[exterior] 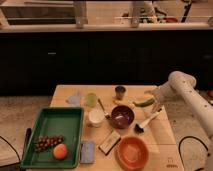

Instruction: Place pepper in red bowl

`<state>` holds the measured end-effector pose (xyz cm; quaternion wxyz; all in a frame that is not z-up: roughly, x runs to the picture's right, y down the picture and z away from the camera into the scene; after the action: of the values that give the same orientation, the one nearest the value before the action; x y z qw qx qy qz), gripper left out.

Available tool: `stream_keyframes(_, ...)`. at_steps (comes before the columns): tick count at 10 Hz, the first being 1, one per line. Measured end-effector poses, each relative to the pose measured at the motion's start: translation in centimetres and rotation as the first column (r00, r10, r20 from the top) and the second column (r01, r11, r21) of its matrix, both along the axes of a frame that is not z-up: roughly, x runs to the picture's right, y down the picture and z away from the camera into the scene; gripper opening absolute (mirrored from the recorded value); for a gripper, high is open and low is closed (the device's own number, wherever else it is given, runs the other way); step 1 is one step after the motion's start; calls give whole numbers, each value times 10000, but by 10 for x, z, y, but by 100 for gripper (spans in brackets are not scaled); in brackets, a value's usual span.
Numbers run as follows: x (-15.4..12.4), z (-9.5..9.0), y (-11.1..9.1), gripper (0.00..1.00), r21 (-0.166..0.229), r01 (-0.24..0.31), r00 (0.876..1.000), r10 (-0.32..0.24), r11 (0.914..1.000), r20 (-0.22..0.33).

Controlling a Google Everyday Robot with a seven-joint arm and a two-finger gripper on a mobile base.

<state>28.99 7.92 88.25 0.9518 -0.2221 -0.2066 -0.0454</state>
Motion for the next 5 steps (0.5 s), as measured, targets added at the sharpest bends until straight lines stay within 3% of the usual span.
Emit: stream_keyframes(5,-9,1,-2,80,-49,-881,9961,882,9961,48)
